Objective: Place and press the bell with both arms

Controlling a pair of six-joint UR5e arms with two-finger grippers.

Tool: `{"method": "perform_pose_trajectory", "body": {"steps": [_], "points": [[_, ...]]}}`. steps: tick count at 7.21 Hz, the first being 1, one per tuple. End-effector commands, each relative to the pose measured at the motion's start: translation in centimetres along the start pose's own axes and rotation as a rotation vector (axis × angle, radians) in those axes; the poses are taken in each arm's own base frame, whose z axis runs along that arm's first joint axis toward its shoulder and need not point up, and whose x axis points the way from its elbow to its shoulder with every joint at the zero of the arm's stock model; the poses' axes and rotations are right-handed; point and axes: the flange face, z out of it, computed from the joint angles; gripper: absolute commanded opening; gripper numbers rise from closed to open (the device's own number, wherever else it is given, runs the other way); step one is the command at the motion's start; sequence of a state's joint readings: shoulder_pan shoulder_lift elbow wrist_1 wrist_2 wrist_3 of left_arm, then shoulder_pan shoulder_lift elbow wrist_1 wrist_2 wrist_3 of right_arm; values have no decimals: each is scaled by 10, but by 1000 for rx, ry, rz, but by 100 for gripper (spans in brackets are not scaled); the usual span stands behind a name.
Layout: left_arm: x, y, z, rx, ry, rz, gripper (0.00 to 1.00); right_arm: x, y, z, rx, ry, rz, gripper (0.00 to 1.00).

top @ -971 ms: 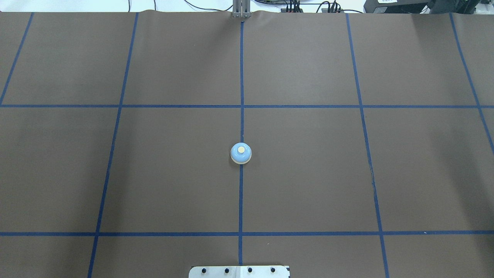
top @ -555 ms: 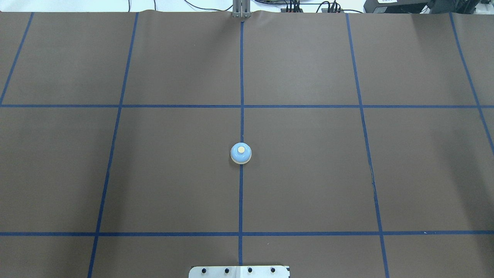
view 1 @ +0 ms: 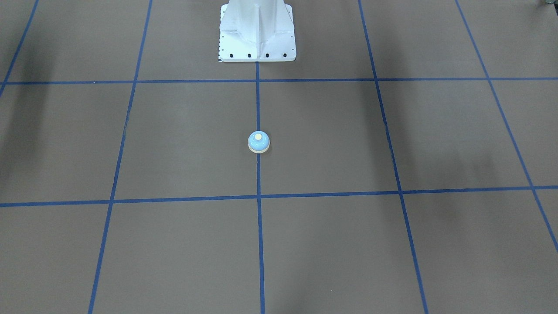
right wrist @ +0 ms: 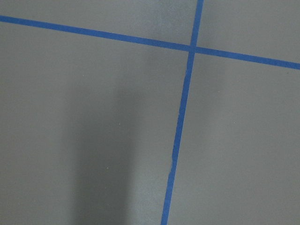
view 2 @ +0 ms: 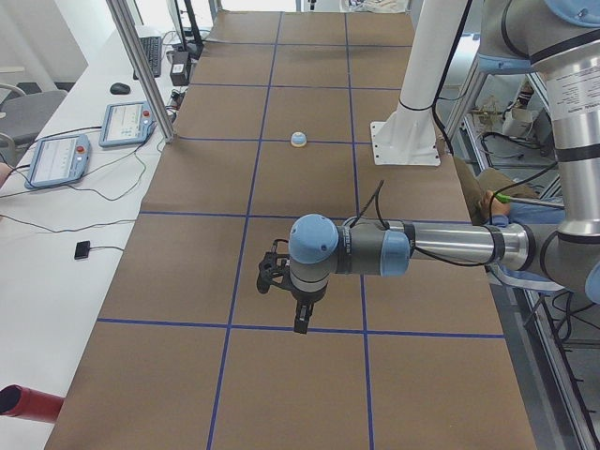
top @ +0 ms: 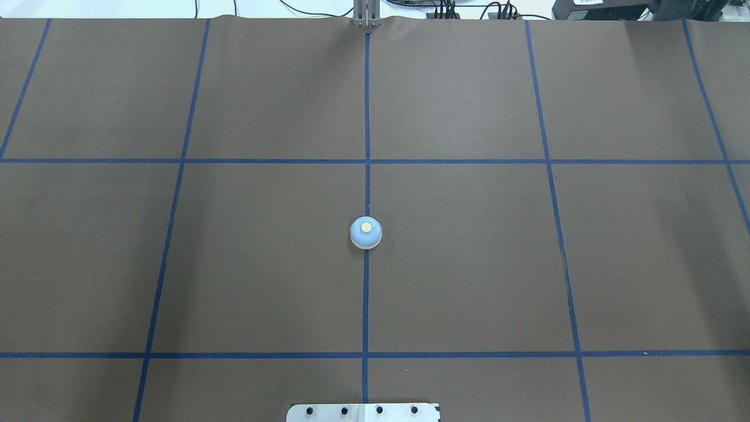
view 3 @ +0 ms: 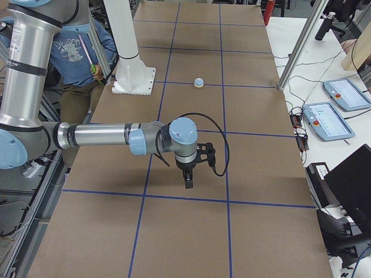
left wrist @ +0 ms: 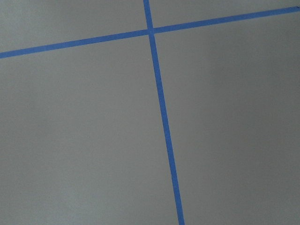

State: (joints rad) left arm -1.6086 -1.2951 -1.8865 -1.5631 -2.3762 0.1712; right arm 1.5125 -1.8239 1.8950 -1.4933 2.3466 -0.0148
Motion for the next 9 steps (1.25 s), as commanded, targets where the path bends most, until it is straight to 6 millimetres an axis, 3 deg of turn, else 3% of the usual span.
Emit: {"method": "perform_pose_trajectory", "body": {"steps": [1,4,9], "points": [[0,0,1,0,3,3,100,-3,-9,-3,-2,-2,7,100],[-7,19,10,-27,0,-31,100,-6,-15,-7,-21,-2,26,100],[-10,14,15,-32,10,-38,100,-7,-15,-7,-16,4,21,100]]}}
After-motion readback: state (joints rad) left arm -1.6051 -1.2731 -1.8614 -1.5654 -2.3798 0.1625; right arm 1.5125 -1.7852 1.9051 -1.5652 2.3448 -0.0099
